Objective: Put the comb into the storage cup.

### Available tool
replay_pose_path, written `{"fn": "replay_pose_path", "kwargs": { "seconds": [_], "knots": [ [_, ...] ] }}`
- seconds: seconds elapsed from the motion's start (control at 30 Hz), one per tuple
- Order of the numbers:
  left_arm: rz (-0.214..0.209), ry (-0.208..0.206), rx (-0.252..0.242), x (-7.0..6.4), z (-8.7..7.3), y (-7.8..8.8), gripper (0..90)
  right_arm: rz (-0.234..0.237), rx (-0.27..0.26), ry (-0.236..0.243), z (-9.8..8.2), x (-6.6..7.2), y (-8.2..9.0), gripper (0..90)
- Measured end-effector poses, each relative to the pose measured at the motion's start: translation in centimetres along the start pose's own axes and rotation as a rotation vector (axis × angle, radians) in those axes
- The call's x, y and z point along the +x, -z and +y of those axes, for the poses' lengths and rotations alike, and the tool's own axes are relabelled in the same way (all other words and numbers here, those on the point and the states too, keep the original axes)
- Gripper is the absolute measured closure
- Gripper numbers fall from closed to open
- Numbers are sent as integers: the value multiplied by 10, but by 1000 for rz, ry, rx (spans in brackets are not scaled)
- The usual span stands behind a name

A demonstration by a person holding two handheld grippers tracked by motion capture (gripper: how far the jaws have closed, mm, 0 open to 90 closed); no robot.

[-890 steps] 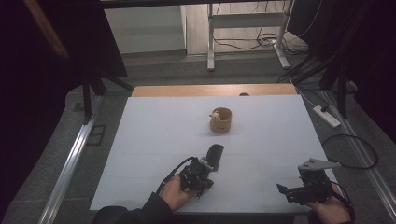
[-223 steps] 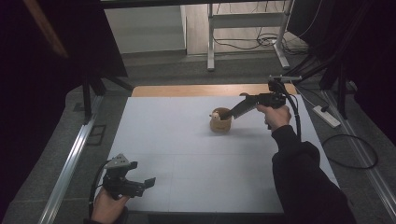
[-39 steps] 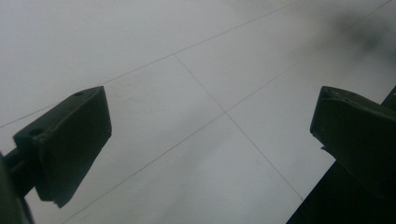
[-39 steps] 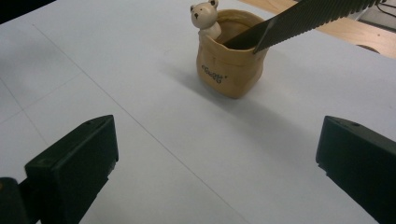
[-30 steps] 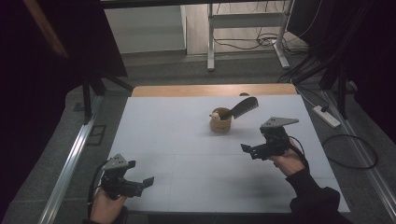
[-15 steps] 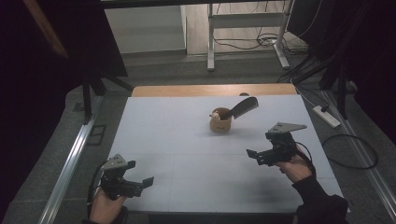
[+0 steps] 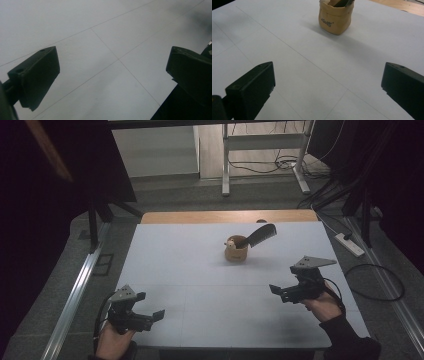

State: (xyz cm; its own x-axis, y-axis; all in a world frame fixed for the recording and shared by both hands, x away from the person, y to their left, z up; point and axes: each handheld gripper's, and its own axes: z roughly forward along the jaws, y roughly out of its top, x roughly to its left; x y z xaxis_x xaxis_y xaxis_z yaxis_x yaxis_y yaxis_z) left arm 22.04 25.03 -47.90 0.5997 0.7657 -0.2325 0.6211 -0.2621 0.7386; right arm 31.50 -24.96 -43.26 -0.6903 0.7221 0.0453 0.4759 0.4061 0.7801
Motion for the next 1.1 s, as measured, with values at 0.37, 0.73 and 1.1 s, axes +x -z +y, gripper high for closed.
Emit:
{"fn": "replay_pose_path", "kwargs": {
  "seconds": [0.37,0.73,1.1],
  "knots": [
    [-1,1,0,0,0,0,0,-12,7,-2,-11,2,10,0],
    [-4,3,-3,0,0,0,0,-21,23,-1,-23,0,17,0],
    [-6,6,-4,1,0,0,0,-46,40,-24,-36,-8,27,0]
  ]
}}
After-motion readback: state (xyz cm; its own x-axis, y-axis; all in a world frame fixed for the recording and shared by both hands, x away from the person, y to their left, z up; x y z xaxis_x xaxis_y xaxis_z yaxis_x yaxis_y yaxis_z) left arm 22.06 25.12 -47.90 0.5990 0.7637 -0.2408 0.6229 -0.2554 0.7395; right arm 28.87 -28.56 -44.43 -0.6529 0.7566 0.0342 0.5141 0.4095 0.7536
